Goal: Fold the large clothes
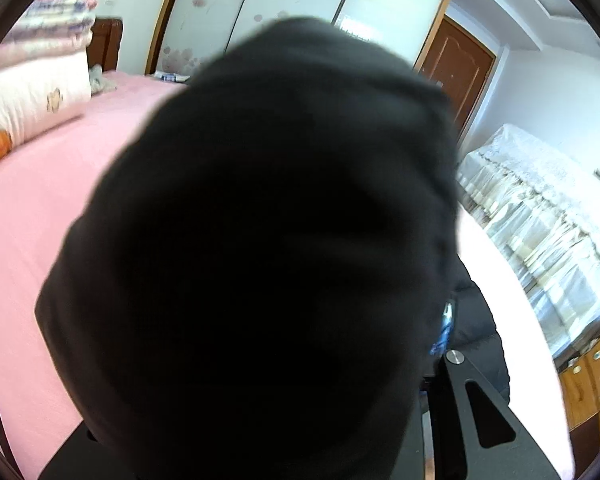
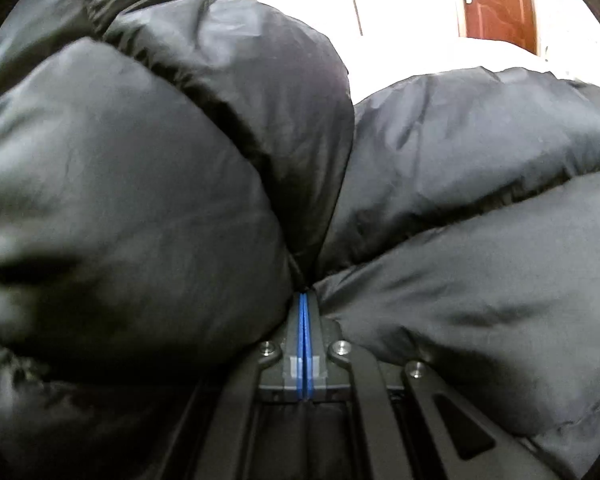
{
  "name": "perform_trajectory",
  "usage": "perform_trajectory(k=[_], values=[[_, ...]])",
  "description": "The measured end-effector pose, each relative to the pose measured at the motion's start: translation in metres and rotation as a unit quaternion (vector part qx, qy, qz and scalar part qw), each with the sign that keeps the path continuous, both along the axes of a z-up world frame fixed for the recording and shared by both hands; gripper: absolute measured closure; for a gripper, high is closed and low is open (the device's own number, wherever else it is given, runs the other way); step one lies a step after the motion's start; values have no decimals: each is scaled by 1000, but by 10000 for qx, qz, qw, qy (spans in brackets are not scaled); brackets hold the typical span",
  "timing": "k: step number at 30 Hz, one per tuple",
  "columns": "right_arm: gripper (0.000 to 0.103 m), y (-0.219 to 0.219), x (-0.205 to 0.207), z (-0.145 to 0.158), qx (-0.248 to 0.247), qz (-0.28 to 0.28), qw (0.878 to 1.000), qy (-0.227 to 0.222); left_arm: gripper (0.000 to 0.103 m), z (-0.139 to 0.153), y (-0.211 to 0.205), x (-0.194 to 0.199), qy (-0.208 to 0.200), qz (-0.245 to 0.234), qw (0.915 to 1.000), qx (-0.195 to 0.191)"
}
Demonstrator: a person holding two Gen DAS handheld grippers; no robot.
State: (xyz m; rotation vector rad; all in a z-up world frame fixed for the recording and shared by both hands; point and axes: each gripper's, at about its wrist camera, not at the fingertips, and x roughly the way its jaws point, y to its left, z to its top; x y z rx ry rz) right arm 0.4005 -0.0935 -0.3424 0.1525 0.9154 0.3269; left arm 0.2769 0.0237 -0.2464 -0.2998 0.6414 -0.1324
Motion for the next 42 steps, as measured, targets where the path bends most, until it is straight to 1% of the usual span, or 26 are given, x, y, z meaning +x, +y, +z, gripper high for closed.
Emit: perform_trajectory(k=[1, 3, 5, 6, 8, 11, 12, 13, 14, 15, 18, 19, 23, 25, 27, 30, 31, 33, 34, 38, 40, 42], values=[[103, -4, -1, 6, 59, 57, 9999, 82, 75, 1, -3, -2, -23, 33, 9999, 120], [103, -14, -7, 21, 90, 101, 9999, 60, 75, 2, -9, -6, -68, 49, 9996, 285], [103, -25, -18, 40, 83, 97, 9998, -135, 75, 5, -13, -8, -61, 60, 9994, 342], [103, -31, -24, 50, 72, 73, 9996, -265, 75, 4, -7, 3, -32, 75, 9993, 378], [102, -48, -35, 68, 100, -59, 9985, -536, 75, 5, -13, 3, 0, 101, 9988, 471], [102, -74, -36, 83, 355, -295, 9962, -734, 75, 6, -21, -1, -17, 90, 9980, 631], [102, -79, -28, 85, 408, -360, 9958, -733, 75, 6, -29, -9, -32, 75, 9975, 704], [102, -81, -20, 85, 406, -401, 9960, -688, 75, 8, -35, -11, -41, 64, 9969, 783], [102, -83, -10, 84, 408, -435, 9962, -632, 75, 16, -41, -17, -44, 49, 9963, 860], [102, -85, 1, 82, 507, -418, 9963, -557, 75, 17, -46, -18, -48, 27, 9955, 943], [103, -78, 24, 69, 543, -355, 9978, -143, 75, 17, -59, -19, -55, -18, 9940, 1096], [103, -71, 27, 66, 502, -328, 9982, -97, 75, 16, -51, -12, -59, -35, 9939, 1105], [103, -63, 43, 42, 283, -70, 9991, 298, 75, 13, -60, -9, -42, -177, 9927, 1190], [103, -63, 45, 32, 264, -2, 9989, 379, 75, 11, -56, -9, -19, -210, 9919, 1255], [103, -67, 43, 32, 360, 20, 9986, 387, 75, 9, -59, -9, -3, -206, 9911, 1316], [103, -83, 30, 48, 507, -28, 9984, 247, 74, 7, -64, -7, 28, -237, 9894, 1431], [103, -94, 19, 55, 561, -90, 9982, 173, 74, 7, -67, -7, 57, -265, 9887, 1474], [103, -110, -3, 62, 537, -237, 9982, 74, 73, 8, -61, 10, 108, -338, 9871, 1559], [102, -121, -15, 66, 524, -316, 9981, 11, 73, 14, -67, 12, 116, -377, 9865, 1591], [102, -157, -64, 69, 300, -651, 9973, -182, 72, 12, -78, 14, 135, -518, 9827, 1774], [102, -171, -82, 65, 306, -818, 9960, -177, 72, 10, -85, 16, 139, -580, 9799, 1905], [102, -177, -92, 61, 409, -842, 9956, -102, 71, 10, -88, 20, 149, -625, 9774, 2015]])
